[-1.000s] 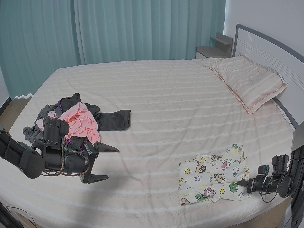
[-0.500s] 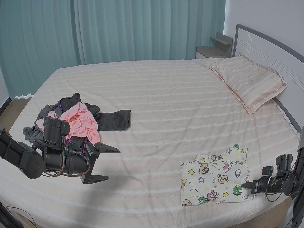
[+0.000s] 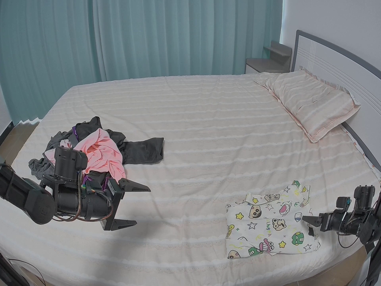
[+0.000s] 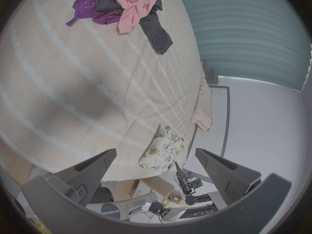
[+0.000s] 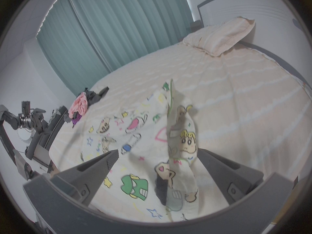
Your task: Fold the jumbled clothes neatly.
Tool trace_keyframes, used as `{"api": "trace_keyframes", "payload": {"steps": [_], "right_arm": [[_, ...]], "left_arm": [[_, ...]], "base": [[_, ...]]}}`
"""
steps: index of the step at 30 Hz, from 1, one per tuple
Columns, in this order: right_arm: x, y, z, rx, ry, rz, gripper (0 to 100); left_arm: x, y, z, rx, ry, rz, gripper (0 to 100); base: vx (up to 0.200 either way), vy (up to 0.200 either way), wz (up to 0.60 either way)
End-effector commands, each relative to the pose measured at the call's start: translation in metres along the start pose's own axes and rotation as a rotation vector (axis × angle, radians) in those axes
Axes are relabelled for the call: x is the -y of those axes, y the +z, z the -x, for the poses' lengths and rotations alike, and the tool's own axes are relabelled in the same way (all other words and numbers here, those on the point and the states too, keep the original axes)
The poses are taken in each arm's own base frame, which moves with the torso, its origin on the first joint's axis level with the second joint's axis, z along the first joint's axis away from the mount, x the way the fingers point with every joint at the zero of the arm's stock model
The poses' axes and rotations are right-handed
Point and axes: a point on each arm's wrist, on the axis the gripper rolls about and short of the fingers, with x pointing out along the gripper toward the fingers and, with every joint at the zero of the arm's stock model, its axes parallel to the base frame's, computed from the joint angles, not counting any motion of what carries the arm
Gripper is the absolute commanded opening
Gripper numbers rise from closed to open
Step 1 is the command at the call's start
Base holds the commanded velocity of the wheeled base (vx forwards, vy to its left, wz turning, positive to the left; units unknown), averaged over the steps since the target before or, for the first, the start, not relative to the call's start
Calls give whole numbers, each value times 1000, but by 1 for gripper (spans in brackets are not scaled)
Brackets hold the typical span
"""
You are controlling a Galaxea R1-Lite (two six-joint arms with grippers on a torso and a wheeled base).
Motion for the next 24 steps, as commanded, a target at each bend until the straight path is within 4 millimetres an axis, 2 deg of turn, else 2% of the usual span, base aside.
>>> {"api": "trace_keyframes", "payload": {"steps": [1,5,9,10,12,13,14,15,19,24], "right_arm": [[-20,31,12,165,53,43,100],[-32,42,3,184,115,15,100],[-43,42,-22,120,183,-68,100],[-42,37,-37,77,182,-98,100],[-39,30,-51,38,165,-118,100],[-32,22,-69,8,127,-134,100],[-32,22,-69,8,127,-134,100],[-23,22,-87,26,69,-158,100],[-9,24,-101,48,0,-223,100],[0,19,-105,39,-41,-245,100]], "left_arm": [[0,0,-1,-1,2,2,100],[0,0,-1,-1,2,2,100],[-1,0,-1,-1,3,3,100],[-2,1,-2,-3,8,6,100],[-2,1,-3,-3,10,8,100],[-3,2,-4,-2,13,10,100],[-3,2,-4,-2,13,10,100],[-3,2,-4,-3,16,11,100],[-3,2,-5,-3,17,11,100],[-4,2,-5,-4,18,11,100]], "base": [[0,0,0],[0,0,0],[0,0,0],[0,0,0],[0,0,0],[0,0,0],[0,0,0],[0,0,0],[0,0,0],[0,0,0]]}}
